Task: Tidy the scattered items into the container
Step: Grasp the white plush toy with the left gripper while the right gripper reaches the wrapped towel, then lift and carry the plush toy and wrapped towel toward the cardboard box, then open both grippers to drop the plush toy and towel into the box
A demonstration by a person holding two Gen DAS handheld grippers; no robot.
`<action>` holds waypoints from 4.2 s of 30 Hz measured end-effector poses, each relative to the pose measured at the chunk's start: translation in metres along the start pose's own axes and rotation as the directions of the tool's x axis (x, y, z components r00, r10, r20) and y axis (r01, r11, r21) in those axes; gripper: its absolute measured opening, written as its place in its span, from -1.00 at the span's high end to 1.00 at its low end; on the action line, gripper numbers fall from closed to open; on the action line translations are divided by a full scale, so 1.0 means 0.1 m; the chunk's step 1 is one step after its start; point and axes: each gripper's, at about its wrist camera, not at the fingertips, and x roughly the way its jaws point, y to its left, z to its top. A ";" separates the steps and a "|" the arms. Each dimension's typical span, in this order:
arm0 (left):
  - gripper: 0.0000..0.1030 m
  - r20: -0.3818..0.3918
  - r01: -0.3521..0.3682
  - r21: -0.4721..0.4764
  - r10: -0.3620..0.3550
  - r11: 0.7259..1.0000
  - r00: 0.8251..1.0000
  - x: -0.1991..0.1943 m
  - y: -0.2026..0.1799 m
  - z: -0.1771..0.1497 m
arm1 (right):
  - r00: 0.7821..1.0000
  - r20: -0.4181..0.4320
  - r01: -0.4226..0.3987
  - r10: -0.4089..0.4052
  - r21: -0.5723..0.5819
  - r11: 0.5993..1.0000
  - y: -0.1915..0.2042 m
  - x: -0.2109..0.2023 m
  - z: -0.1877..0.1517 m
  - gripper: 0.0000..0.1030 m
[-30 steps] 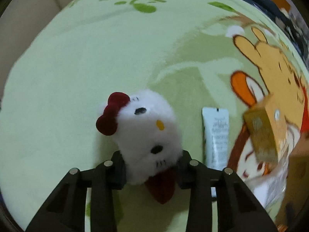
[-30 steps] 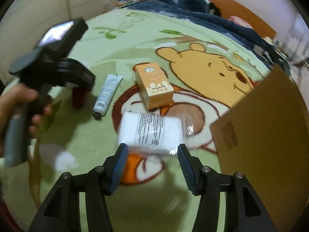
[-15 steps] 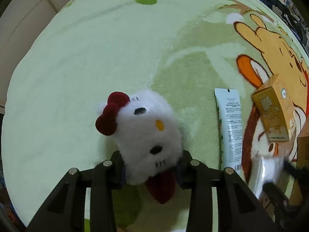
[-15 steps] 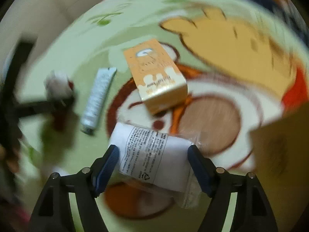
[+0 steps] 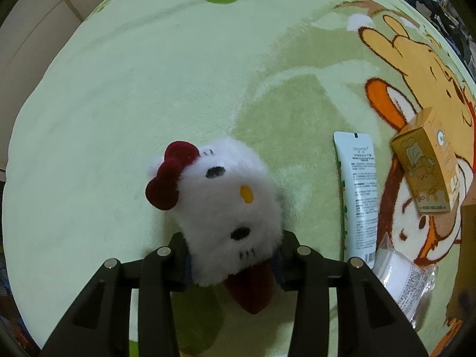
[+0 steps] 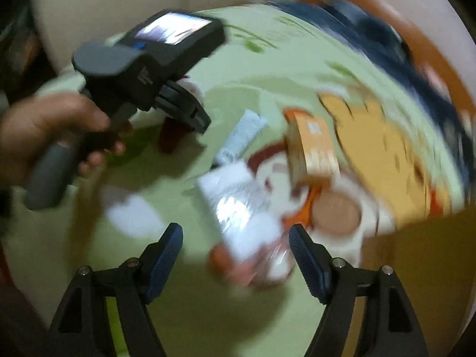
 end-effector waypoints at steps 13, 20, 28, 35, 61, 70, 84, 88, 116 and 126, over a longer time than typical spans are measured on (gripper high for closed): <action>0.27 0.008 0.010 -0.005 -0.010 1.000 1.000 -0.09 0.00 -0.19 | 0.947 -0.142 -0.261 0.287 0.178 0.949 -0.10 0.62 0.09 0.39; 0.28 -0.016 -0.001 0.042 0.002 0.999 1.000 -0.48 -0.04 -0.71 | 0.972 -0.013 -0.181 0.233 0.590 0.787 -0.29 -0.19 -0.40 0.40; 0.28 0.089 0.009 0.168 -0.024 0.986 0.996 -1.63 -0.50 -0.76 | 0.997 0.067 -0.021 -0.040 0.721 0.692 -0.51 -1.52 -0.59 0.40; 0.28 0.218 0.086 0.268 -0.147 0.960 0.965 -2.74 -0.99 -0.73 | 0.962 0.147 0.055 -0.229 0.718 0.694 -0.68 -2.62 -0.68 0.40; 0.28 0.318 0.083 0.409 -0.228 0.909 0.920 -3.93 -2.66 -0.97 | 0.901 0.224 0.098 -0.372 0.730 0.677 -1.55 -3.72 -1.60 0.39; 0.28 0.304 0.076 0.412 -0.215 0.908 0.928 -3.88 -2.84 -0.91 | 0.906 0.227 0.085 -0.358 0.730 0.678 -1.69 -3.68 -1.67 0.39; 0.28 0.260 0.068 0.441 -0.200 0.895 0.945 -3.69 -3.00 -0.81 | 0.920 0.200 0.077 -0.336 0.749 0.658 -1.81 -3.51 -1.66 0.39; 0.28 0.241 0.070 0.446 -0.194 0.892 0.951 -3.59 -3.05 -0.76 | 0.928 0.184 0.079 -0.324 0.754 0.653 -1.85 -3.41 -1.66 0.39; 0.28 0.124 0.058 0.515 -0.141 0.855 0.982 -2.85 -3.43 -0.28 | 0.965 0.089 0.078 -0.248 0.803 0.590 -2.23 -2.79 -1.64 0.40; 0.28 0.106 0.048 0.553 -0.128 0.832 0.986 -2.72 -3.57 -0.25 | 0.970 0.065 0.084 -0.232 0.811 0.579 -2.28 -2.64 -1.67 0.39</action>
